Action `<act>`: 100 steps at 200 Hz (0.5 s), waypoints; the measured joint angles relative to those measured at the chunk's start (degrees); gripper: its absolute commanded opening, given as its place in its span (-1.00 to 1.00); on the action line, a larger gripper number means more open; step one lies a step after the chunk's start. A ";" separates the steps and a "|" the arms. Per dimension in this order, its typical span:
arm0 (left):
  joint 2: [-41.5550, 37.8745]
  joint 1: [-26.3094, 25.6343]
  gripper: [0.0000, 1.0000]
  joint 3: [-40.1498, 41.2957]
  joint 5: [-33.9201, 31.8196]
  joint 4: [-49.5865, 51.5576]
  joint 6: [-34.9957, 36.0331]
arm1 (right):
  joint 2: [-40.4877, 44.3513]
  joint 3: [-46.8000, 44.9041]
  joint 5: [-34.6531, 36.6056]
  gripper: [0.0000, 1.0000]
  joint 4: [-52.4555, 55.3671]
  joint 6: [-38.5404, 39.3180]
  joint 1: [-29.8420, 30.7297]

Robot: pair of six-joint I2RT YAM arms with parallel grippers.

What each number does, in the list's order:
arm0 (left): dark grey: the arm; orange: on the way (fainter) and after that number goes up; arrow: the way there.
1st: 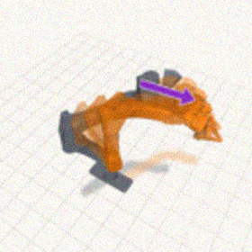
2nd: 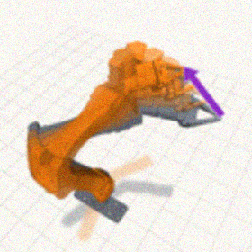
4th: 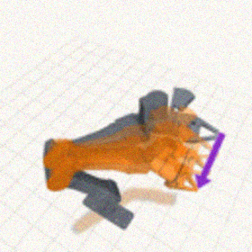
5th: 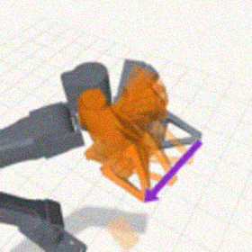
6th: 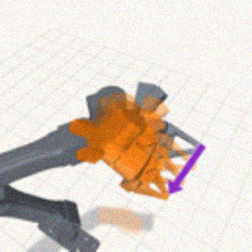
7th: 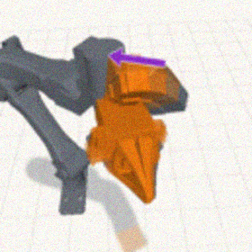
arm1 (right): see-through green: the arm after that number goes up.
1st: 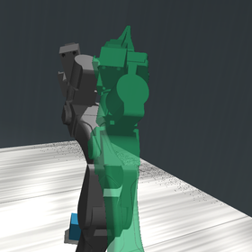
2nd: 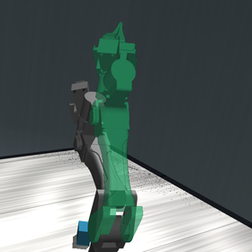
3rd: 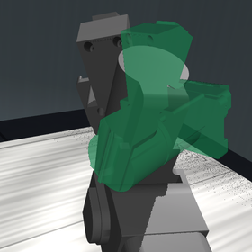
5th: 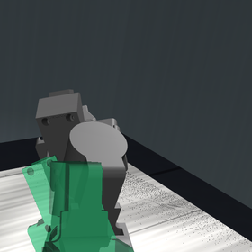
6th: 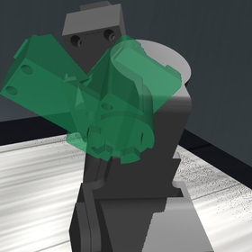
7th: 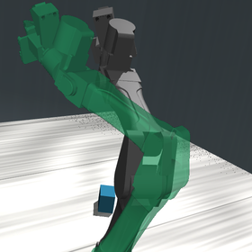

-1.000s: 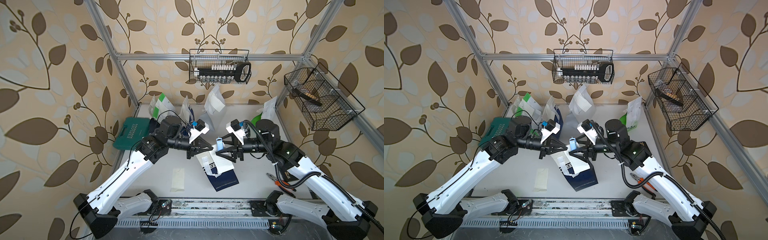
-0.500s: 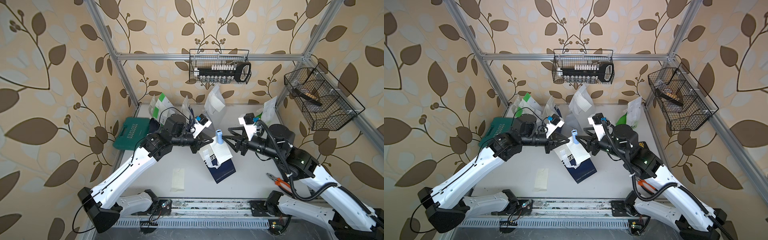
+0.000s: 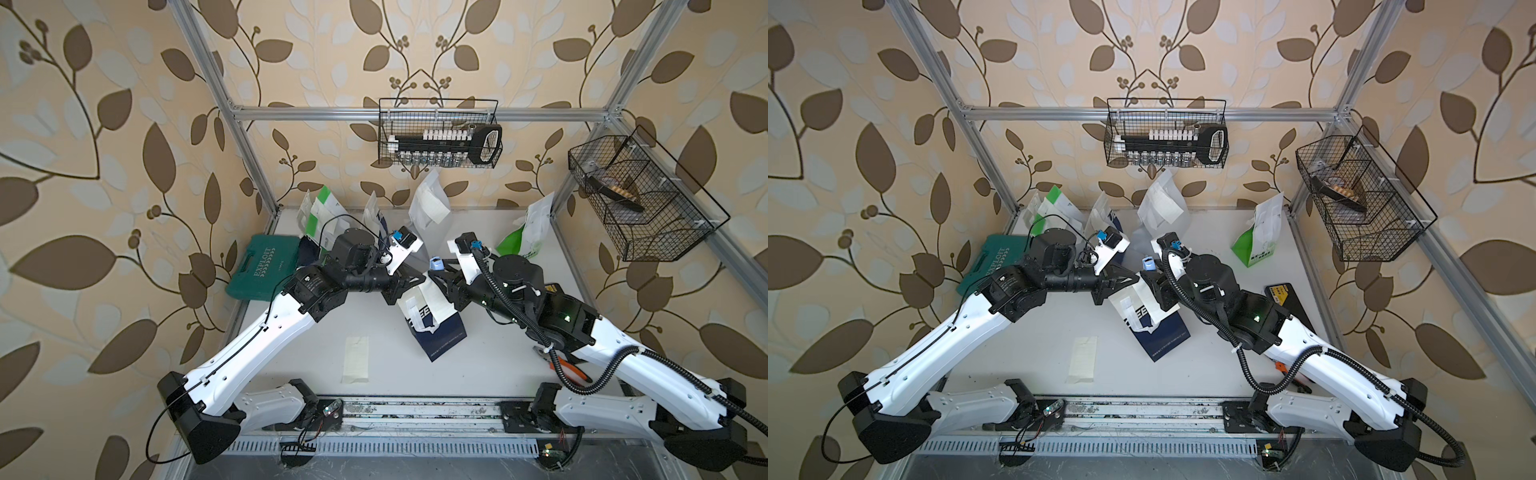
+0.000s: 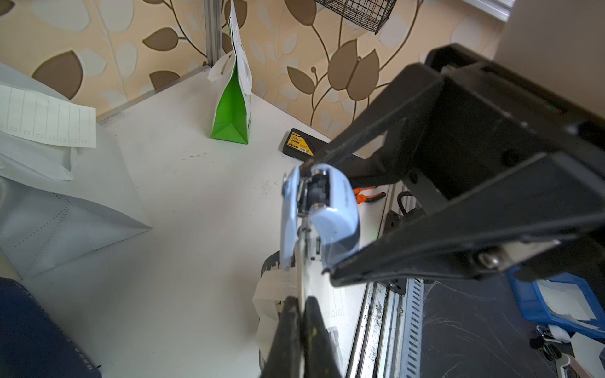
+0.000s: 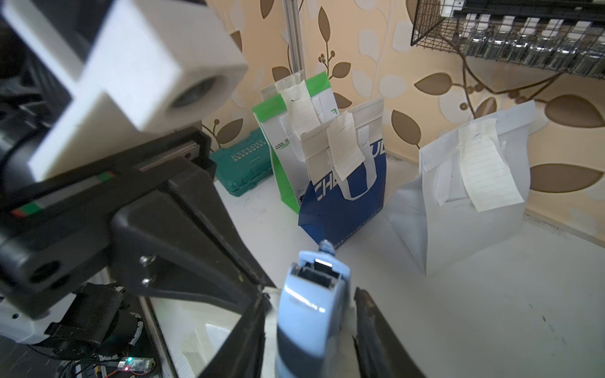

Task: Staple the receipts to the bags
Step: Pick up the stapler from the takeout bag.

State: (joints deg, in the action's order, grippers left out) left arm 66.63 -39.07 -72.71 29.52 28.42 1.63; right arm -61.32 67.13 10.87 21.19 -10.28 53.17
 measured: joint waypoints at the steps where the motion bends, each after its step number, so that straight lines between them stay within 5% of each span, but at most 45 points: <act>1: 0.00 0.00 -1.00 0.00 0.00 0.00 0.00 | -0.02 0.00 0.02 -0.33 0.00 -0.11 0.00; 53: 0.76 0.02 -1.00 -0.39 -0.74 0.46 -0.15 | -1.29 0.28 5.62 -1.00 -0.17 -0.07 0.52; 100: 1.49 0.00 -1.00 -0.72 -1.70 0.37 -0.37 | -3.21 1.92 17.94 -1.00 0.04 -1.07 0.37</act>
State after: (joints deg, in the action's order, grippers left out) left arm 68.12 -39.07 -73.43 27.81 28.80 1.26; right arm -64.53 69.06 28.82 21.23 -11.35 53.54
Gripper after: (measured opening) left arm 0.047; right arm 0.221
